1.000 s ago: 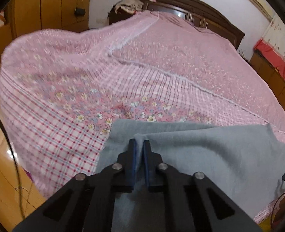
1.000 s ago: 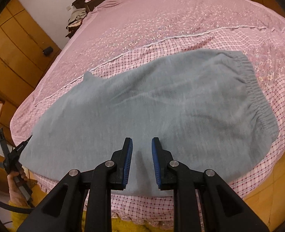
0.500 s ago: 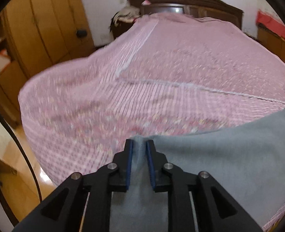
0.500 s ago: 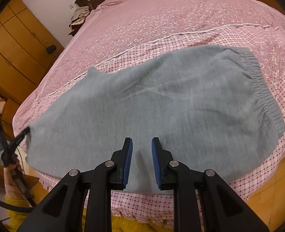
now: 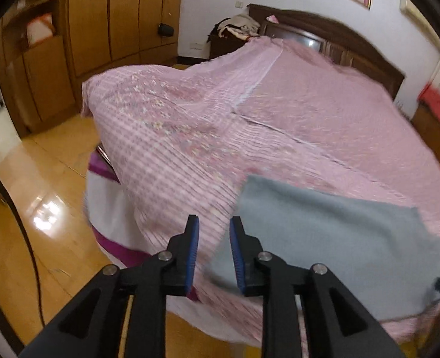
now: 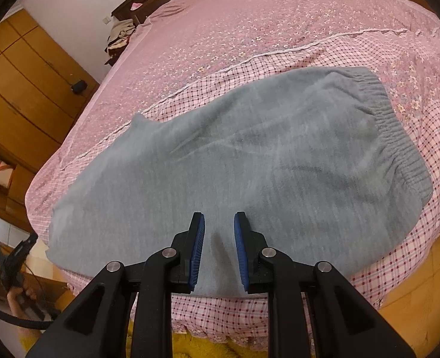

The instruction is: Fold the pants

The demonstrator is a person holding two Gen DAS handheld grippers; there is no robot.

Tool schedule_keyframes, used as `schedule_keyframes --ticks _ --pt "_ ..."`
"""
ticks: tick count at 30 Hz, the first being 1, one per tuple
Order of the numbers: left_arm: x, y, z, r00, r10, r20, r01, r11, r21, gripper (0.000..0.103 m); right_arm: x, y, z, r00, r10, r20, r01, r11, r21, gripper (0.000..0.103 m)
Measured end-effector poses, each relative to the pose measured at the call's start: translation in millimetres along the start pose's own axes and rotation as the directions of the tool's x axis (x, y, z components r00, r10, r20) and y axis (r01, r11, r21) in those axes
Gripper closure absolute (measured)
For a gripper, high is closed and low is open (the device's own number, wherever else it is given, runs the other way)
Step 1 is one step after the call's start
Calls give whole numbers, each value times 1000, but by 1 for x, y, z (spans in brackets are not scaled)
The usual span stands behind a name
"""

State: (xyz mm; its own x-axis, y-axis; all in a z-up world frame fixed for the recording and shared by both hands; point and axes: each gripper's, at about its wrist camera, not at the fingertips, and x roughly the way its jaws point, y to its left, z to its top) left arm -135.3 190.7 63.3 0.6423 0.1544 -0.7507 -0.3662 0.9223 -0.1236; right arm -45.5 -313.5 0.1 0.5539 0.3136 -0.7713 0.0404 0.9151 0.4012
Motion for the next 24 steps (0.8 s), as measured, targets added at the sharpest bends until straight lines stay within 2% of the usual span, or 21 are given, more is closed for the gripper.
schedule_keyframes --ticks 5,7,14,18,22,24 --pt "-15 -10 -23 996 -85 -32 82 993 -83 80 -1 0 -2 1000 18 -1 -18 1000 -6 81" --pt "-17 -10 -33 992 -114 -48 107 986 -128 75 -2 0 -5 1000 21 -1 -21 1000 -7 81" --pt "5 -7 -47 981 -147 -126 114 966 -232 72 6 -1 -11 999 20 -33 -20 1000 -5 81" --pt "10 -4 -47 977 -176 -124 133 947 -291 72 15 26 4 998 39 -57 -44 994 -101 81" --pt "8 -6 -45 979 -174 -105 139 951 -277 68 27 61 30 998 53 -38 -60 971 -230 81" --pt "10 -7 -43 980 -171 -102 137 952 -273 68 38 75 48 999 51 -17 -54 962 -269 67"
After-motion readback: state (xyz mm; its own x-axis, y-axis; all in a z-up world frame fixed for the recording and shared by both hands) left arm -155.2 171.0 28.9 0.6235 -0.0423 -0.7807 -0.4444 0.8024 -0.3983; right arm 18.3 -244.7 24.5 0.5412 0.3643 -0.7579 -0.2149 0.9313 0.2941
